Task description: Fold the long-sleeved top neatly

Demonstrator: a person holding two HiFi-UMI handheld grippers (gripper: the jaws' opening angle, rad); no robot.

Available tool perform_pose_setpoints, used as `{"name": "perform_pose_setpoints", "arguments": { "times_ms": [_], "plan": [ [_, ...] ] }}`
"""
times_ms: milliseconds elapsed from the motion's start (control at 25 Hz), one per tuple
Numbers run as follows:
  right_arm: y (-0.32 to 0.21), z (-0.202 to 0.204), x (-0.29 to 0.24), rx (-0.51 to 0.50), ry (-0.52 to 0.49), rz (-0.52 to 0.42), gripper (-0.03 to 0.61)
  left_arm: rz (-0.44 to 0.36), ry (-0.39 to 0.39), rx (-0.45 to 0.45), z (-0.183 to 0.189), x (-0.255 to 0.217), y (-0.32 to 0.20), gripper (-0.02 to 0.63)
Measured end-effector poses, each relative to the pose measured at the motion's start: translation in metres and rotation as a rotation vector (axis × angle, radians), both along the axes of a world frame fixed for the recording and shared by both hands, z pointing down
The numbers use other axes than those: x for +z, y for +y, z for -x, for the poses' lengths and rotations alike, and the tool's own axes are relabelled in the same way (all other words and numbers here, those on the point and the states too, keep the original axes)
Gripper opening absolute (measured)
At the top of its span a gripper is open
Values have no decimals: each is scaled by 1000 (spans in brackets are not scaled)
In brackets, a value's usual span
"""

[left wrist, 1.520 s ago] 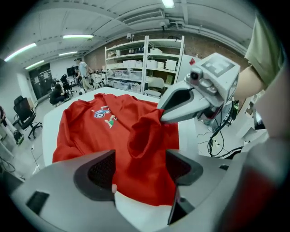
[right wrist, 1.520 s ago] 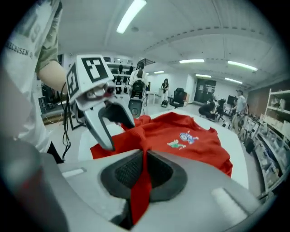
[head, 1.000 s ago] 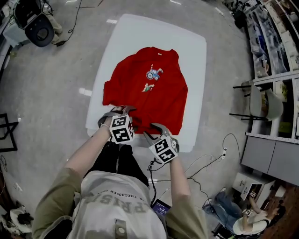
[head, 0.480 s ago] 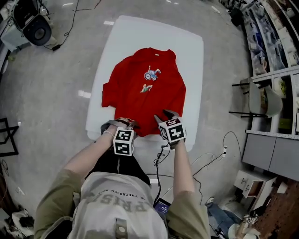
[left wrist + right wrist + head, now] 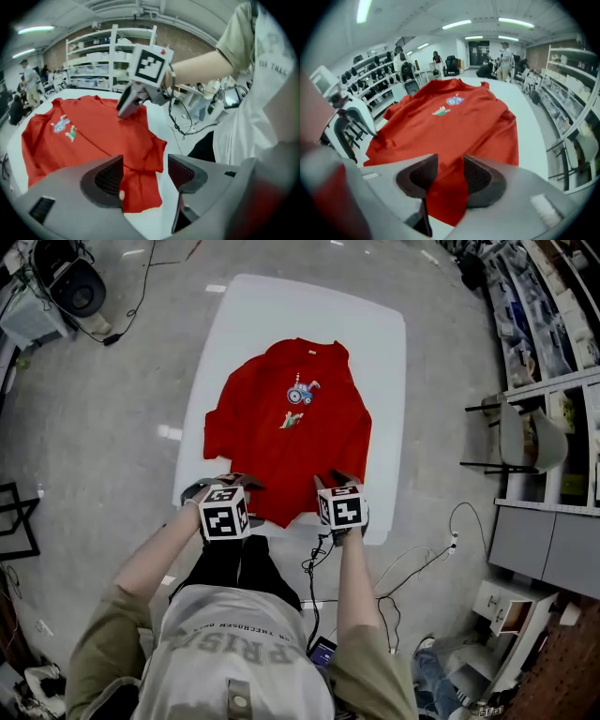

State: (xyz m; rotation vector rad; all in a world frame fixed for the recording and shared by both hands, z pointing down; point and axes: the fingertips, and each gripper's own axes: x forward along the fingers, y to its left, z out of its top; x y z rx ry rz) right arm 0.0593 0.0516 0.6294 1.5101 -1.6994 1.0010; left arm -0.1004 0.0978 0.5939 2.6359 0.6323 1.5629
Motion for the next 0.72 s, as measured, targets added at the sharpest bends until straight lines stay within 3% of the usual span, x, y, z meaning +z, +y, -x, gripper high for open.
{"name": "perform_pose_setpoints", "arguments": {
  "times_ms": [80,200,280,440,600,720],
  "plan": [
    [-1,13,-12,-69,-11,-40,170,31,23,-89,-7,-7,-13,282],
    [10,34,4,-186,-19,9,170,16,46,-232,-6,-12,-36,285],
    [15,38,12,-187,-35,14,170,-9,50,-338,9,-15,-48,296],
    [-3,52,-26,-173,-82,-103,170,-65,62,-559,49,-23,-74,321],
    [-36,109,-61,-239,-141,-213,172,-79,93,-776,83,-27,-104,328],
    [-68,164,-62,-300,-152,-243,172,-90,104,-823,109,-30,-128,328]
  ]
}}
